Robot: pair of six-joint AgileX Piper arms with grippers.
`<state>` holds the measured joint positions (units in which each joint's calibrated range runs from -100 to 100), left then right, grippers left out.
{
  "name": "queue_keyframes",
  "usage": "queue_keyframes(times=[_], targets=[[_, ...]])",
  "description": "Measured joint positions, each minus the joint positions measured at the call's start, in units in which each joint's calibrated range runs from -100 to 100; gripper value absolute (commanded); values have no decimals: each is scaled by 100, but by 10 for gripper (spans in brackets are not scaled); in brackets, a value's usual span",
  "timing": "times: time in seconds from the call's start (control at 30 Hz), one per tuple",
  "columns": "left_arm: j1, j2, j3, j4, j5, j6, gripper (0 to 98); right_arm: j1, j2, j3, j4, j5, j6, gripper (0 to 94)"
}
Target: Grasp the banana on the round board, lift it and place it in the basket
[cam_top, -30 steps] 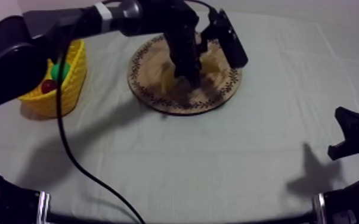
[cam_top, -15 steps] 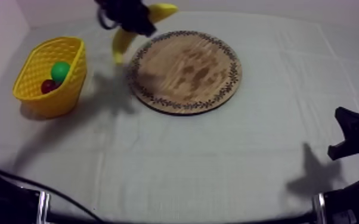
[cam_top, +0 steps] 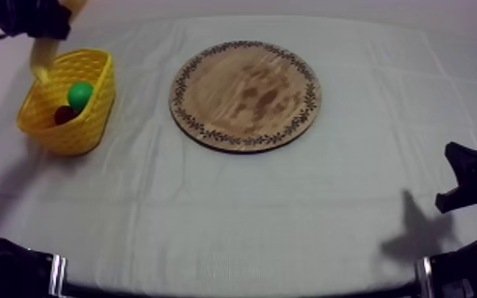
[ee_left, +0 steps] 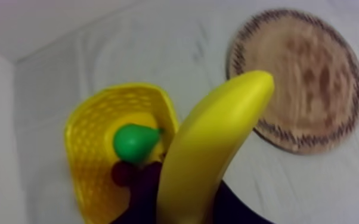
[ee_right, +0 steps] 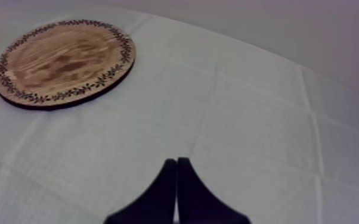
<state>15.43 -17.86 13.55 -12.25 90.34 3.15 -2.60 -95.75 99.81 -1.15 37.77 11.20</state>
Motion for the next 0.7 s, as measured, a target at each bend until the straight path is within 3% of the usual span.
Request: queue_keyframes(times=[0.37, 0.7], targets=[[-680, 1441, -1369, -134, -230, 321, 301, 0, 0, 0, 0, 0, 0, 3], [-1038, 2868, -1727, -160, -677, 444, 294, 0, 0, 0, 0, 0, 0, 3]])
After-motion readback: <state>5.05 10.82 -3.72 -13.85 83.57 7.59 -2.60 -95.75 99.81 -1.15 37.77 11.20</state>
